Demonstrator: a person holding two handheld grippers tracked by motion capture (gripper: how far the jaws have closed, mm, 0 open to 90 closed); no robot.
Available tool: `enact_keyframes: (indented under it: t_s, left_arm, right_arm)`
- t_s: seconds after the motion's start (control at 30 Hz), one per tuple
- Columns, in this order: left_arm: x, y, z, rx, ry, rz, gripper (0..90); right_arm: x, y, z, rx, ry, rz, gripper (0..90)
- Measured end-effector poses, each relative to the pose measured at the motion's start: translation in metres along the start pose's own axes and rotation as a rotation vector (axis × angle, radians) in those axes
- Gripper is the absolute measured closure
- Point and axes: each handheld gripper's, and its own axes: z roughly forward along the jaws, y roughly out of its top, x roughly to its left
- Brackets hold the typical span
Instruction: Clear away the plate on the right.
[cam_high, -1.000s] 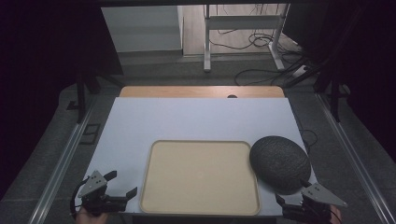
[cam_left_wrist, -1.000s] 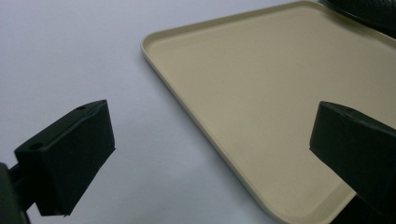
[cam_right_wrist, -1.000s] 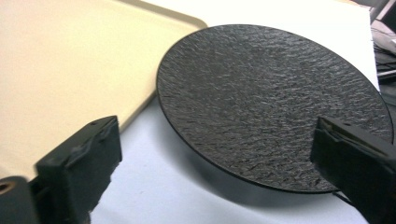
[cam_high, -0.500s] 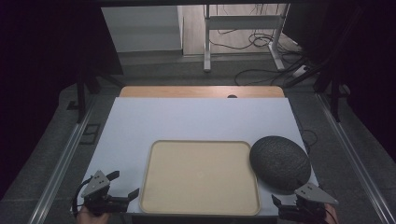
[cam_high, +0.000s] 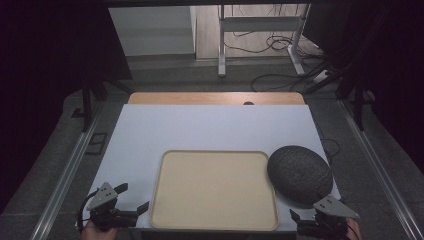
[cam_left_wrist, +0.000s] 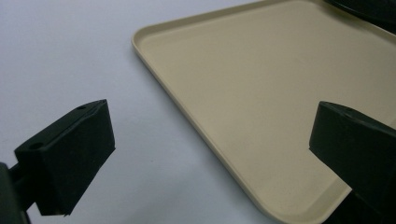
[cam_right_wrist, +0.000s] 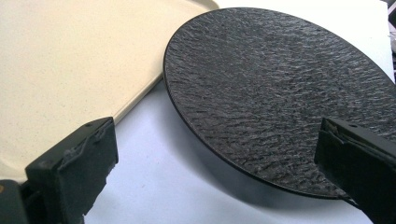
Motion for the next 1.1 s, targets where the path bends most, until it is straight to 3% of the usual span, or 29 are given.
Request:
enact_keyframes:
  t_s: [0.6, 0.8, 1.1]
  left_arm:
    - [-0.001, 0.0, 0.002, 0.015, 0.014, 0.023, 0.0]
    - [-0.001, 0.0, 0.002, 0.018, 0.021, 0.031, 0.0]
    - [-0.001, -0.001, 0.002, 0.03, 0.023, 0.038, 0.0]
  right_arm:
    - [0.001, 0.004, 0.004, 0.012, -0.001, -0.001, 0.1]
    - [0.003, 0.008, 0.008, 0.036, -0.023, -0.003, 0.5]
    - [0.009, 0.012, 0.014, 0.064, -0.057, -0.055, 0.0]
